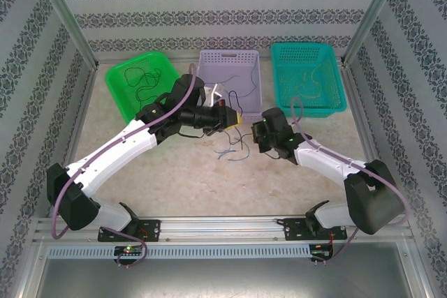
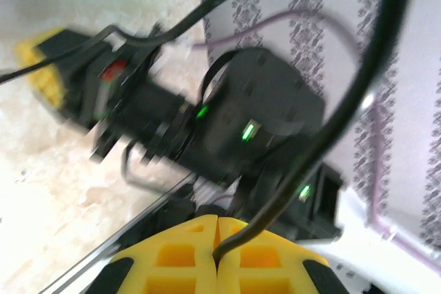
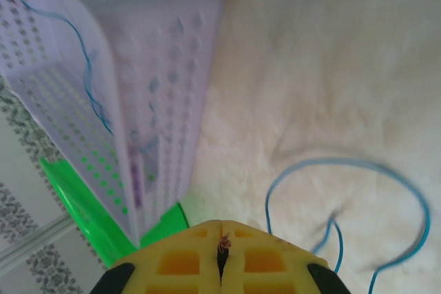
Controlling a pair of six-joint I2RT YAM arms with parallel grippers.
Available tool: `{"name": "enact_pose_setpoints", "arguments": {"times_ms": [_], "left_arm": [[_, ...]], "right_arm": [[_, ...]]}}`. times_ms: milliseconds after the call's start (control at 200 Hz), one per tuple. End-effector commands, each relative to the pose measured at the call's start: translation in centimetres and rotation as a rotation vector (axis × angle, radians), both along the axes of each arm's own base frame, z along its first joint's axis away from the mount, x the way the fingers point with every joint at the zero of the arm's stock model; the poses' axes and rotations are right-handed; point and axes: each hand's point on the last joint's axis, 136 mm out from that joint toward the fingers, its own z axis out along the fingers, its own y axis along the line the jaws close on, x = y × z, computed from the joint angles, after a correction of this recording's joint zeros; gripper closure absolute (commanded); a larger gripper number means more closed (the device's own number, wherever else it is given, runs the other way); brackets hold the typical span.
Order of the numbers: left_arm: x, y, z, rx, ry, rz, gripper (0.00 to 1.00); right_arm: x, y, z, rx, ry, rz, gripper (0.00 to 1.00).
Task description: Untangle the cables
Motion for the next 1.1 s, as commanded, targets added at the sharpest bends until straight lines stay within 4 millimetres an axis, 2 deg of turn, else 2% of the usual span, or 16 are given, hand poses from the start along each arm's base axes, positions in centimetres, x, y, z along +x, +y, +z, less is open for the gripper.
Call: {"name": "enact_pose_setpoints", "arguments": {"times_ms": [0, 65, 145, 220, 340, 445, 605, 689, 769, 874, 1099], "left_arm": [[-3.1, 1.9, -1.5, 0.133, 0.027, -0.148, 1.0], [-5.1, 3.4, -3.2, 0.224, 0.069, -0.212, 1.0], [-7.4, 5.0, -4.6, 0.299, 0.109, -0.293, 1.0], [-9.3, 6.1, -5.8, 0.342, 0.16, -0.359, 1.0], [-11.2, 6.9, -7.1, 0.396, 0.2, -0.445, 1.0], [-11.8, 8.2, -8.5, 0.519, 0.212, -0.503, 1.0], [-10.3, 13.1, -10.8, 0.854, 0.191, -0.472, 1.0], [-8.8, 17.4, -11.6, 1.139, 0.204, -0.403, 1.0], [-7.5, 20.5, -11.3, 1.331, 0.179, -0.333, 1.0], [-5.4, 22.5, -9.5, 1.456, 0.089, -0.219, 1.0], [-2.0, 25.5, -4.0, 1.628, -0.106, 0.002, 1.0]], "right_arm": [[2.0, -6.3, 2.4, -0.132, -0.097, -0.052, 1.0], [2.4, -10.6, 2.6, -0.183, -0.105, -0.092, 1.0], [3.1, -15.0, 3.1, -0.228, -0.121, -0.077, 1.0], [3.8, -17.6, 4.2, -0.302, -0.146, -0.006, 1.0], [4.6, -20.4, 5.8, -0.383, -0.168, 0.033, 1.0], [5.0, -23.2, 7.0, -0.422, -0.177, -0.027, 1.0], [4.8, -26.9, 7.1, -0.437, -0.129, -0.108, 1.0], [4.4, -28.0, 7.2, -0.454, -0.109, -0.121, 1.0], [4.4, -27.7, 7.0, -0.448, -0.108, -0.113, 1.0], [4.1, -26.8, 6.3, -0.446, -0.089, -0.1, 1.0], [2.3, -26.9, 4.1, -0.406, -0.036, -0.148, 1.0]]}}
